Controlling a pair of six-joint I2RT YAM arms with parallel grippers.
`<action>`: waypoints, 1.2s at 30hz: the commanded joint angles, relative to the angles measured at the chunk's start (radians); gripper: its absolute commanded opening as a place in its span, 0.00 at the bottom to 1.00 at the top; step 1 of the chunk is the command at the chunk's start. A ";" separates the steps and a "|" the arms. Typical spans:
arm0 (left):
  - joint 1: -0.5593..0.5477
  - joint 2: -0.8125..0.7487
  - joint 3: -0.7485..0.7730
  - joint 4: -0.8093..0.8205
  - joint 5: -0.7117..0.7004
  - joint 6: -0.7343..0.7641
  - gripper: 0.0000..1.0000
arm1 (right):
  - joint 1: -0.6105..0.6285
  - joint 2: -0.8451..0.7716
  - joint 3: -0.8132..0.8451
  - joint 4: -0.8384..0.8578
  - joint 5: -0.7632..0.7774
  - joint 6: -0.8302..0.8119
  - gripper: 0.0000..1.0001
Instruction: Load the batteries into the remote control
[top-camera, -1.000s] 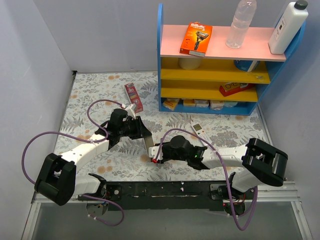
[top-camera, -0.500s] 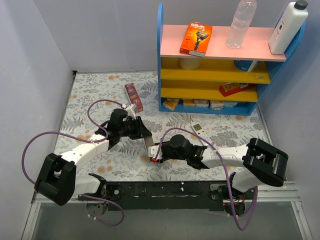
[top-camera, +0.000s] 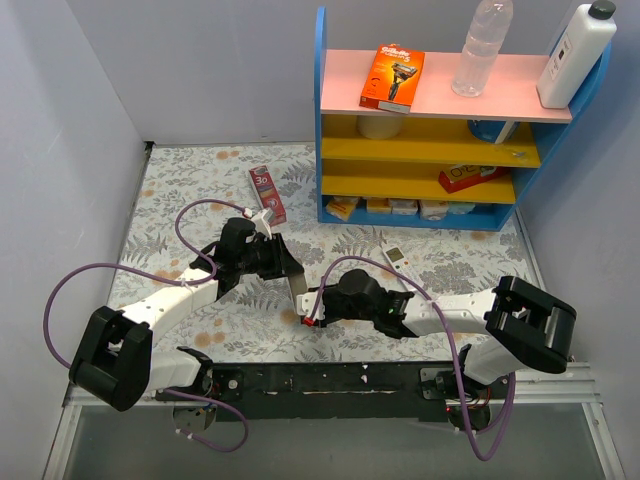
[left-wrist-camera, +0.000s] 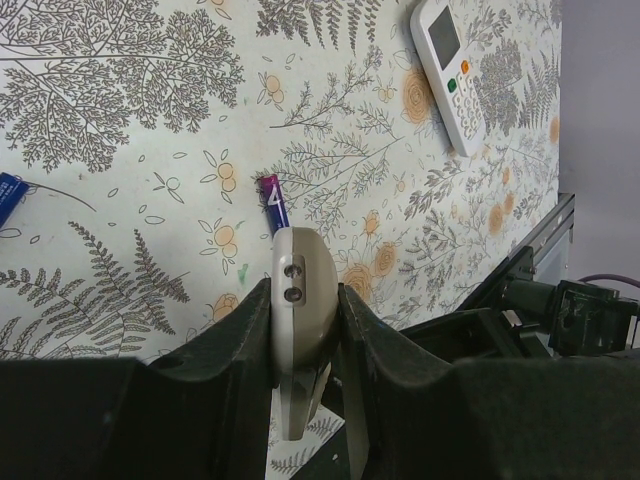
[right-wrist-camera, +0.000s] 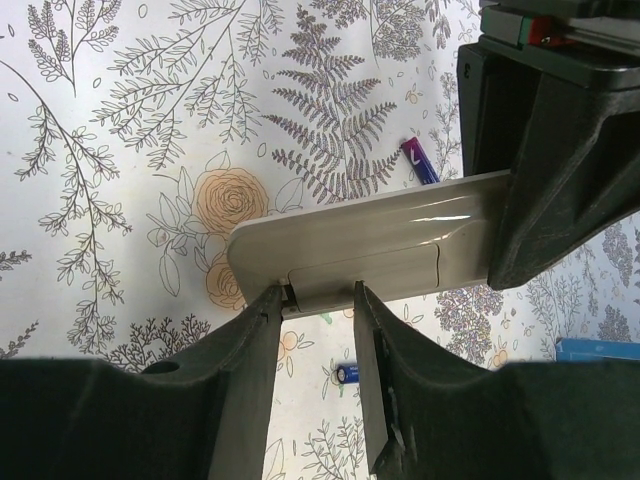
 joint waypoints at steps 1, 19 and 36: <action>-0.001 -0.032 0.043 0.043 0.073 -0.050 0.00 | 0.002 0.044 0.036 -0.026 0.005 0.007 0.43; -0.039 -0.028 0.019 0.111 0.078 -0.207 0.00 | 0.113 0.188 0.044 0.230 0.505 -0.059 0.44; -0.096 0.023 0.019 0.082 0.001 -0.173 0.00 | 0.111 0.093 0.027 0.333 0.367 0.065 0.40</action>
